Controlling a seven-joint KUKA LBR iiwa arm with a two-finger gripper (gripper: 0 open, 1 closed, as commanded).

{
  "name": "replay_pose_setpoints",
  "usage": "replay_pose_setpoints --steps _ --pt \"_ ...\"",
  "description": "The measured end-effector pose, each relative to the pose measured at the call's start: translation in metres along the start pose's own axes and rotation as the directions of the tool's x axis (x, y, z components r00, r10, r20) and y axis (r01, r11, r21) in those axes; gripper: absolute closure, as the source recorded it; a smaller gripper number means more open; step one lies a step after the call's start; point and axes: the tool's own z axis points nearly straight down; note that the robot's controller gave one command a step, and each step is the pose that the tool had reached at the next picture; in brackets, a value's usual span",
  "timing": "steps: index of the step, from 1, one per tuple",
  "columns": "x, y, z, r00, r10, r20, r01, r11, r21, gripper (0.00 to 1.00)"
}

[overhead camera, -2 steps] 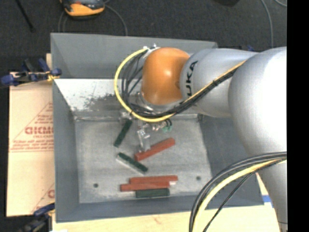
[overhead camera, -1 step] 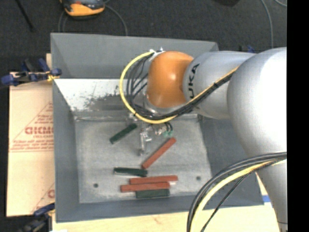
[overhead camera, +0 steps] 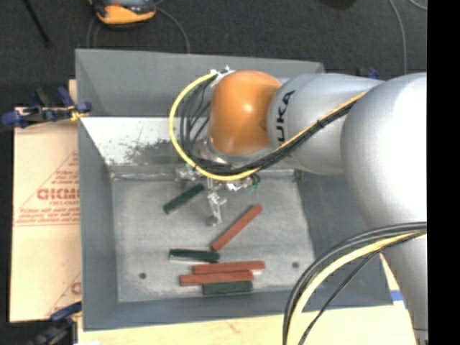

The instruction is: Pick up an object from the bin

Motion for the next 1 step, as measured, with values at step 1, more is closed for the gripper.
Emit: replay_pose_setpoints --steps 1 --pt "-0.0095 -0.0036 0.0003 0.997 -0.076 0.003 0.076 0.997 -0.004 1.00"
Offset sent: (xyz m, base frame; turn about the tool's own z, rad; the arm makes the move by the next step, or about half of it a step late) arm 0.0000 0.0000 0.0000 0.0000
